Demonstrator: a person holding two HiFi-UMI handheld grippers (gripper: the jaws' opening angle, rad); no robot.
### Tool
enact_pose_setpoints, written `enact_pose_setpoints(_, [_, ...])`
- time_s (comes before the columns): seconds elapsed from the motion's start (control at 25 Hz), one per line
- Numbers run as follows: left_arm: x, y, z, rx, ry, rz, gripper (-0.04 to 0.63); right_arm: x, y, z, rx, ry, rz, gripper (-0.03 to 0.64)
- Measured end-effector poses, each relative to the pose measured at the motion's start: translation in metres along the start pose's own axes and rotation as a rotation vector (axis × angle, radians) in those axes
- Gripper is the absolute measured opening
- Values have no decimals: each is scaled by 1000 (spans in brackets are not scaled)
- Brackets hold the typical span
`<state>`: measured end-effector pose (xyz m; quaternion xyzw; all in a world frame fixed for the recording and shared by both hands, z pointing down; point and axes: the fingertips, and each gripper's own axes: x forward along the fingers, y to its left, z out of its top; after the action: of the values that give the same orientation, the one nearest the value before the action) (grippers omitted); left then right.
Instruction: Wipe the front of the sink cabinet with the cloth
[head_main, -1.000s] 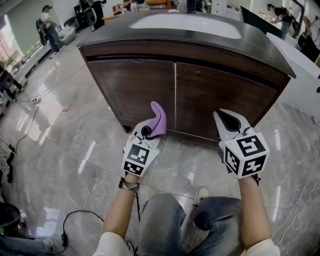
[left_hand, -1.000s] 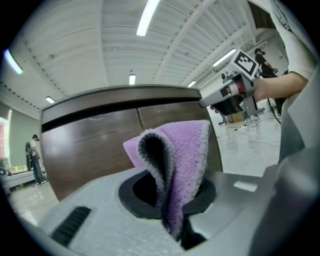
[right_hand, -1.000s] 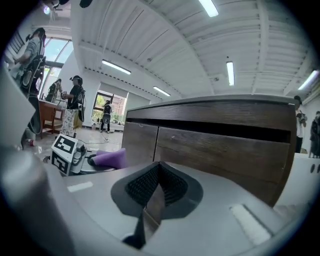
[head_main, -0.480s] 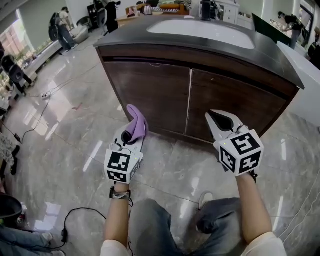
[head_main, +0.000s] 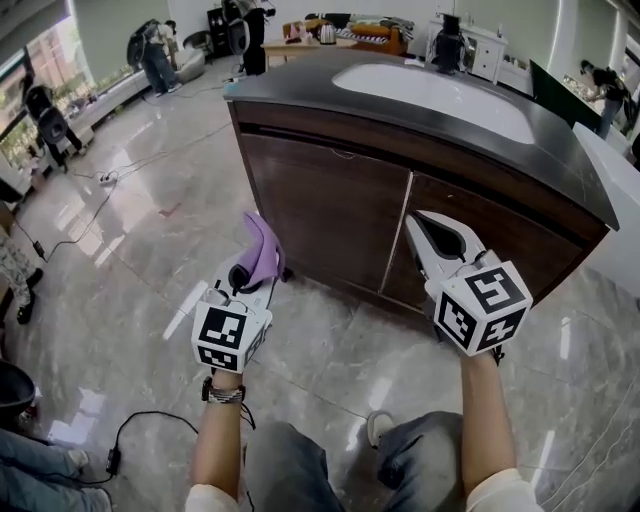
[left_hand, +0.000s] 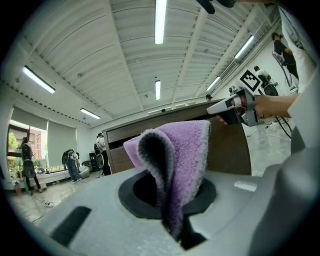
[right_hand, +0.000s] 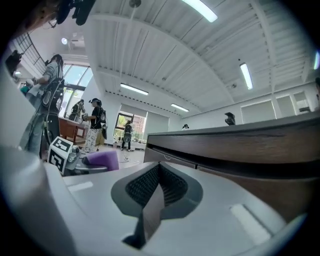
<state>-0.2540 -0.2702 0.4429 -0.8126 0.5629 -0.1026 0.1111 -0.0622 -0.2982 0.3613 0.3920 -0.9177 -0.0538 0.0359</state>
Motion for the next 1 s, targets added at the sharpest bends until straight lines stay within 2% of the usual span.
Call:
enact_pose_setpoints(0.16, [-4,22,28,20,-30,36,49,18,13,16,-70,5,34,5])
enact_pose_setpoints(0.32, [-25,38,57,-2,-31,79,51,29,32,47,-98,-4,71,5])
enact_pose_setpoints(0.52, [-44,63,112,-62,-8,148,51,47,32,124,-116,-17,119,5])
enact_pose_setpoints(0.72, [-42,81,198,57,25,123,49,62,19,208,-131,11,140,5])
enact_pose_setpoints(0.8, [-40,88,239,32,40,114,49,68,15,247,-122,21,151,5])
enact_pose_setpoints(0.92, [-45,108,305,-65,34,126,49,70,10,311,-109,41,168,6])
enact_pose_setpoints(1.0, [-51,123,350,-103,29,136,49,64,6,354,-89,48,173,5])
